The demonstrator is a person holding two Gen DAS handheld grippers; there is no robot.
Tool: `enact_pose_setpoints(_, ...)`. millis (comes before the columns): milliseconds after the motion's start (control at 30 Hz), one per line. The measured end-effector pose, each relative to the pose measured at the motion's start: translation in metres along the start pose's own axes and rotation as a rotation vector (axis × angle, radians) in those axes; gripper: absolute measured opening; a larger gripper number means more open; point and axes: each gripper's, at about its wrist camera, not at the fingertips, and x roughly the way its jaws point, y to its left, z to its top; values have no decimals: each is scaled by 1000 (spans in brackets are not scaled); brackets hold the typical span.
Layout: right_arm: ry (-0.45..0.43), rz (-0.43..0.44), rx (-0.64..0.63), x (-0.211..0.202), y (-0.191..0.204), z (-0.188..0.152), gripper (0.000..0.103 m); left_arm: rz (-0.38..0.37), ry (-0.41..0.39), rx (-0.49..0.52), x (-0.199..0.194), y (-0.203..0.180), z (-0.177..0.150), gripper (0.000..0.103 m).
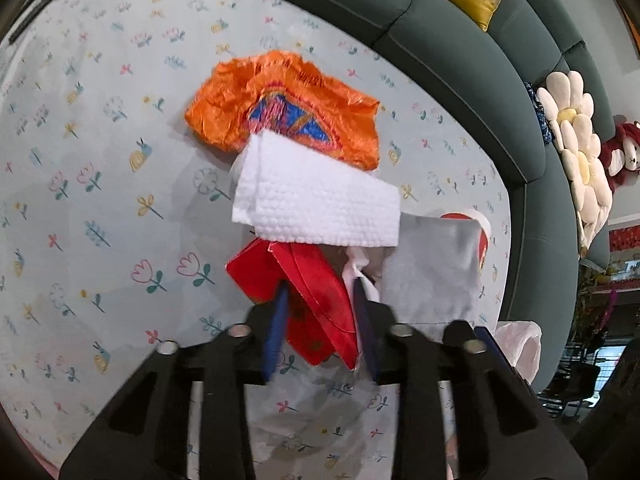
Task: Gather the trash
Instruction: 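Grasp the red envelope with the left tool while the right tool grasps the gray pouch, then carry the red envelope and gray pouch in both tools over the bin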
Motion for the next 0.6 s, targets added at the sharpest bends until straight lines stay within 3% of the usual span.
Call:
enact_pose_setpoints(133,23,2,-8,12,4,-2,30,-25,7,-18,2,8,-3,10)
enact_pose_setpoints(267,32,15,-13,11,6,-7,14,-28,-20,0,-8,12,-9,4)
enact_pose_setpoints(600,-46,47,-18,-36,6,-20,10,-19,-97,62,-53,-8,-24,0)
